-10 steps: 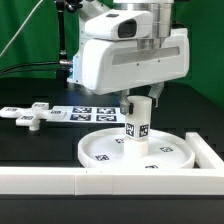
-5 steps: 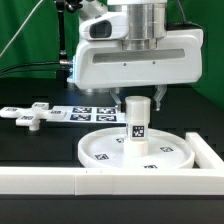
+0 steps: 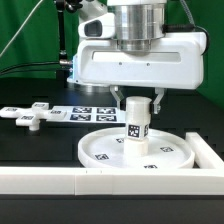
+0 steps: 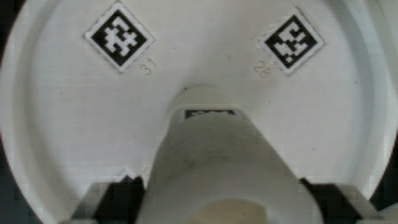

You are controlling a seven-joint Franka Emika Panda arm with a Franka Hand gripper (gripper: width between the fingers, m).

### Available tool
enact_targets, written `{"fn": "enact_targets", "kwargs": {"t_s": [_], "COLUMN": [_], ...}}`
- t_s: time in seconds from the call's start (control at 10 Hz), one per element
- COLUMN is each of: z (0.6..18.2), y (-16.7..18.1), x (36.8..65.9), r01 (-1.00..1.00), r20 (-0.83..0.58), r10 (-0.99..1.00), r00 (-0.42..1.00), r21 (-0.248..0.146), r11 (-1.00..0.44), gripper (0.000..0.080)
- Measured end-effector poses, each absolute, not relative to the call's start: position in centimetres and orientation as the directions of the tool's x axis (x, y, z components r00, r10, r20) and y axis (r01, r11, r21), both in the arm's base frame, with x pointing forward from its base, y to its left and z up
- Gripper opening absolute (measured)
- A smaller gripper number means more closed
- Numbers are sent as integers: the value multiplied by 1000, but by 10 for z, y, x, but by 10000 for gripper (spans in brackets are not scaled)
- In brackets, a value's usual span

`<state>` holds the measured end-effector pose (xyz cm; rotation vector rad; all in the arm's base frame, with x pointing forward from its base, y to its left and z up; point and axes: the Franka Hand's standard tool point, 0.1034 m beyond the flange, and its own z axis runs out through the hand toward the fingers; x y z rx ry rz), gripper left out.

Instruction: Assemble round table

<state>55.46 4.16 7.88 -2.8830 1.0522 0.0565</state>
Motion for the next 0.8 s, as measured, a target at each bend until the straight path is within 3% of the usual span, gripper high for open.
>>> {"fn": "enact_targets", "kwargs": {"t_s": [0.3, 0.4, 0.6, 0.8], "z": [82, 82, 82, 83], "y": [41, 41, 42, 50], "x": [555, 556, 556, 555], "r01": [-830, -830, -797, -693], "r20": [-118, -117, -115, -101], "r10": [-823, -823, -789, -687], "r00": [556, 556, 603, 719], "r21": [-31, -35, -41, -49], "r11": [-557, -556, -603, -719], "gripper": [409, 409, 600, 639]}}
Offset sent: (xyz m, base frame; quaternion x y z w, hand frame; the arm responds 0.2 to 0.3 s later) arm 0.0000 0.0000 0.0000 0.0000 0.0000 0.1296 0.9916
